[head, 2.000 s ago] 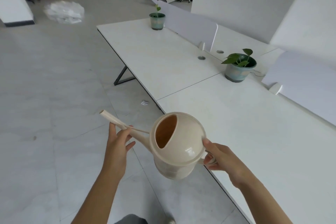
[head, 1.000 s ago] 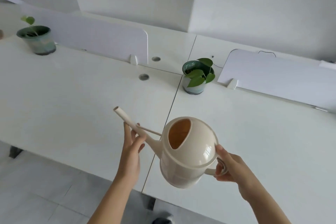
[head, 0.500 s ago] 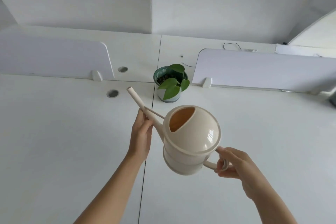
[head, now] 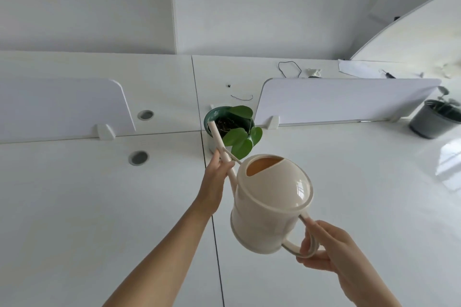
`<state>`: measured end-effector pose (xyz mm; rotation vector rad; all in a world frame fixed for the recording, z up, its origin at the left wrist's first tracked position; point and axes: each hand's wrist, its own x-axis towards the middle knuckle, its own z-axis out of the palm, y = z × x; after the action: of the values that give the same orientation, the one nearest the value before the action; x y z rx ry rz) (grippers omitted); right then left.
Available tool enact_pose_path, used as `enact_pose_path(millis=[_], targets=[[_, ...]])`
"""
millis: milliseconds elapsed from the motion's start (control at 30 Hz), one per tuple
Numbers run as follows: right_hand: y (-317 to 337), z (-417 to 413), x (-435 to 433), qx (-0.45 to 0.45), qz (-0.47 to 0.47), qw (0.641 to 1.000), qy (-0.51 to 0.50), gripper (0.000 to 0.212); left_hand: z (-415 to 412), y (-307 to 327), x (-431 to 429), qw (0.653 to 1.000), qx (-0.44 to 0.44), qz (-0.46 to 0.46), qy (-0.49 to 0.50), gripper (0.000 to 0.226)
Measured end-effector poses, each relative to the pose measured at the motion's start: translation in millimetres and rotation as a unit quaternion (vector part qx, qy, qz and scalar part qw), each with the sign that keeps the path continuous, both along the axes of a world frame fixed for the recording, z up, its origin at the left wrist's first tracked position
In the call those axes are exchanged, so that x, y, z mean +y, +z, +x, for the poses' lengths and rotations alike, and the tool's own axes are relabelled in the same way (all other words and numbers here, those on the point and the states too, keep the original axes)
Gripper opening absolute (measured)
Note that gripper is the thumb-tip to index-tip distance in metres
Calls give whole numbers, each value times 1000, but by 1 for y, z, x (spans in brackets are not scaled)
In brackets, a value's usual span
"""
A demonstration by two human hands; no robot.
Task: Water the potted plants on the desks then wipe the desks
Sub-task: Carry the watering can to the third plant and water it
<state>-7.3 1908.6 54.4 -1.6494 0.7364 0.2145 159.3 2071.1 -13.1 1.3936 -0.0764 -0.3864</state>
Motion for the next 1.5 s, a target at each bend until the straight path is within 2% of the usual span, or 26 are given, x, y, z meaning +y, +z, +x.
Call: enact_pose_path(millis=[233, 400, 600, 700, 900, 1500], targets=[[2, 17, 19, 18, 18, 1000, -11, 21, 29, -12, -3, 999, 32, 8, -24, 61], [5, 27, 16, 20, 13, 1000, -18, 21, 43, -11, -12, 998, 47, -21, -39, 39], [8, 36, 7, 20, -1, 1000, -15, 22, 54, -21, -24, 997, 59, -28, -40, 48], [10, 40, 1, 18, -8, 1000, -7, 23, 56, -22, -29, 997, 59, -29, -39, 38], [12, 48, -5, 15, -14, 1000, 4, 23, 66, -23, -37, 997, 73, -19, -31, 54], [17, 59, -20, 3, -35, 999, -1, 25, 80, -16, -58, 995, 81, -36, -47, 60]])
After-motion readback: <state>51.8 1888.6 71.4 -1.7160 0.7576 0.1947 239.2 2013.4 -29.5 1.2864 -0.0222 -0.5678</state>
